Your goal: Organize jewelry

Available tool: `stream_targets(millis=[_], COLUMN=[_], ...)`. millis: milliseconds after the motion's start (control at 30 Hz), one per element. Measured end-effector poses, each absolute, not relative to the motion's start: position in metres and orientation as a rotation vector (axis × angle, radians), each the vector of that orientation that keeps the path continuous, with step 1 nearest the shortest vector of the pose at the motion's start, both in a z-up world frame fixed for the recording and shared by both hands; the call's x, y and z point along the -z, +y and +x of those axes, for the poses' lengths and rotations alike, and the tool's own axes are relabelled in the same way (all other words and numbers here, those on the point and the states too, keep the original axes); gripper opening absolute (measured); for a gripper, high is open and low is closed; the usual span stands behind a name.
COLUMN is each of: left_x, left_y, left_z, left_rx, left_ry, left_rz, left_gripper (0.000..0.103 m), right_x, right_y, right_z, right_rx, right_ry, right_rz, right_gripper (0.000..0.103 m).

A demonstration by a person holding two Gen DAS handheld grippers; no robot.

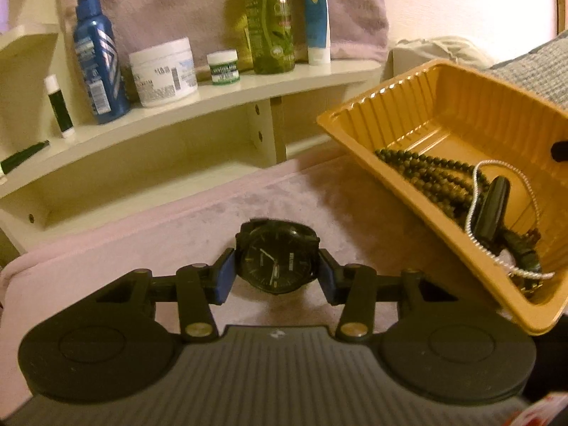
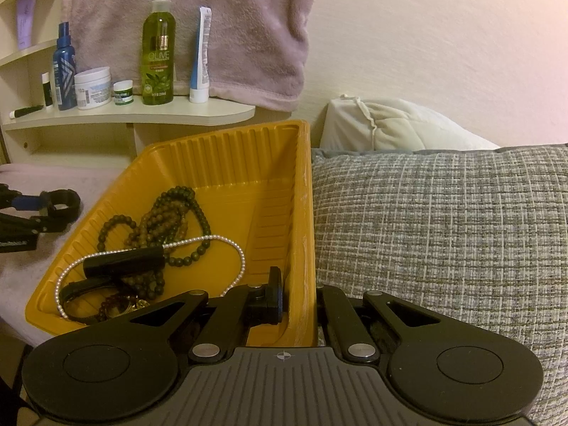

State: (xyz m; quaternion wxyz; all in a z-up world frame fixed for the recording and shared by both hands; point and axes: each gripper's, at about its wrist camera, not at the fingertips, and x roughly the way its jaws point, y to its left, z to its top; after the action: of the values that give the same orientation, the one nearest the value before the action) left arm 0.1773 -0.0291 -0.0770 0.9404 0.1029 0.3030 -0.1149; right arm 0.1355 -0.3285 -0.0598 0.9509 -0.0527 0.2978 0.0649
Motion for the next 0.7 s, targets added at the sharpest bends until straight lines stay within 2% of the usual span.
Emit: stream_targets(millis=[300, 367, 400, 467, 600, 633, 700], left_x=[0.047, 0.041, 0.038, 0.035, 0.036, 0.037, 0.038], left_y=[-0.034, -0.037, -0.039, -0.042, -0.045, -0.044, -0.044], left_z=[0.161, 0.159, 0.158, 0.158, 0.160, 0.160, 0.160], left_rx=[0.279, 0.292, 0.300, 0.305, 0.312, 0.311, 0.306], left_ry=[0.566, 0.555, 0.551, 0.545, 0.552, 0.551, 0.554], left_rz=[0.161, 0.159, 0.157, 0.162, 0.173, 0.170, 0.171], left_gripper=[0.044, 0.041, 0.038, 0.023, 0.015, 0.001, 0.000], right_x=[0.058, 0.057, 0.057, 0.057, 0.057, 0.056, 0.056], right_y=[-0.328, -0.327, -0.327, -0.326, -0.326, -0.326, -0.326], right_z=[0.135, 0.134, 0.134, 0.133, 0.133, 0.132, 0.132], right_rx=[-0.134, -0.134, -0.135, -0.135, -0.135, -0.135, -0.135], right_ry=[0.601, 0.599, 0.598, 0.597, 0.594, 0.593, 0.592], right_rz=[-0.111, -0.112, -0.112, -0.112, -0.112, -0.111, -0.112], right_gripper=[0.003, 0.003, 0.003, 0.003, 0.003, 0.003, 0.003])
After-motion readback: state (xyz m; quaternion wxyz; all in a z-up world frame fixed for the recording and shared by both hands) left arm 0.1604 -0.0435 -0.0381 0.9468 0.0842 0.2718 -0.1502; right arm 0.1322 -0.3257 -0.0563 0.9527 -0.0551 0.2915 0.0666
